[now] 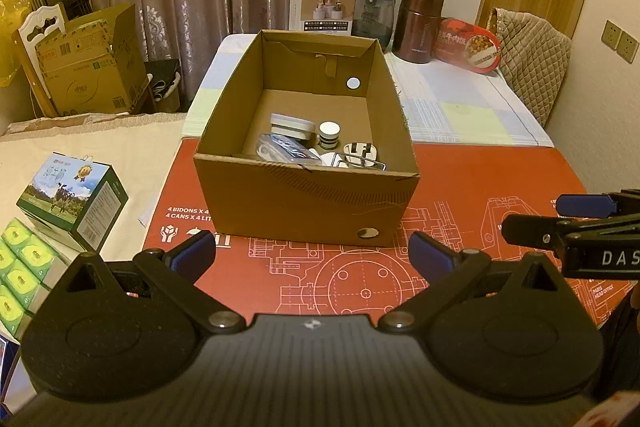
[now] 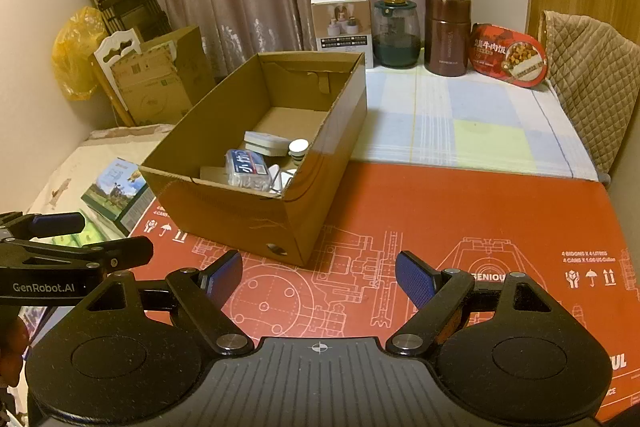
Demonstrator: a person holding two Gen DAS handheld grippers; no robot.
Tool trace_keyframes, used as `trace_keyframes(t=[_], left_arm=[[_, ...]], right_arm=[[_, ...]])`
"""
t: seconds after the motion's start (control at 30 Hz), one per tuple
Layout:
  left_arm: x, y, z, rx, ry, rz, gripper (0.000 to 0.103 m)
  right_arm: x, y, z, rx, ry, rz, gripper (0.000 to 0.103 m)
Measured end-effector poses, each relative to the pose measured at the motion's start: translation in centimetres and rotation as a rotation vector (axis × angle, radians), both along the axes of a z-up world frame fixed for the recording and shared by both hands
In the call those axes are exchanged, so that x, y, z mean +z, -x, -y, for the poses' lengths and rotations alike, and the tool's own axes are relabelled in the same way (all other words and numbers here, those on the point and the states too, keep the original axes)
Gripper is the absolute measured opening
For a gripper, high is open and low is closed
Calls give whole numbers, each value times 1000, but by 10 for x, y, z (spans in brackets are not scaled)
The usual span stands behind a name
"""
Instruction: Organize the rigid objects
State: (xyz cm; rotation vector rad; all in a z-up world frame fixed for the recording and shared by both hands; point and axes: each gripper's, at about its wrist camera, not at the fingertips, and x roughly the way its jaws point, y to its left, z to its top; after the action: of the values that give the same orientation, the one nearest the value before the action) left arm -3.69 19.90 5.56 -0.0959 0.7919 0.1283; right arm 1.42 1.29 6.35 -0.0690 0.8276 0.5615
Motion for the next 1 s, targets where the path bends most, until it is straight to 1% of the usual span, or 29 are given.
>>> trace_keyframes(t=[1.0], left_arm=[[-1,1,1,-2,3,0,101]], right_arm=[[-2,1,1,-4,-3,-4,81]])
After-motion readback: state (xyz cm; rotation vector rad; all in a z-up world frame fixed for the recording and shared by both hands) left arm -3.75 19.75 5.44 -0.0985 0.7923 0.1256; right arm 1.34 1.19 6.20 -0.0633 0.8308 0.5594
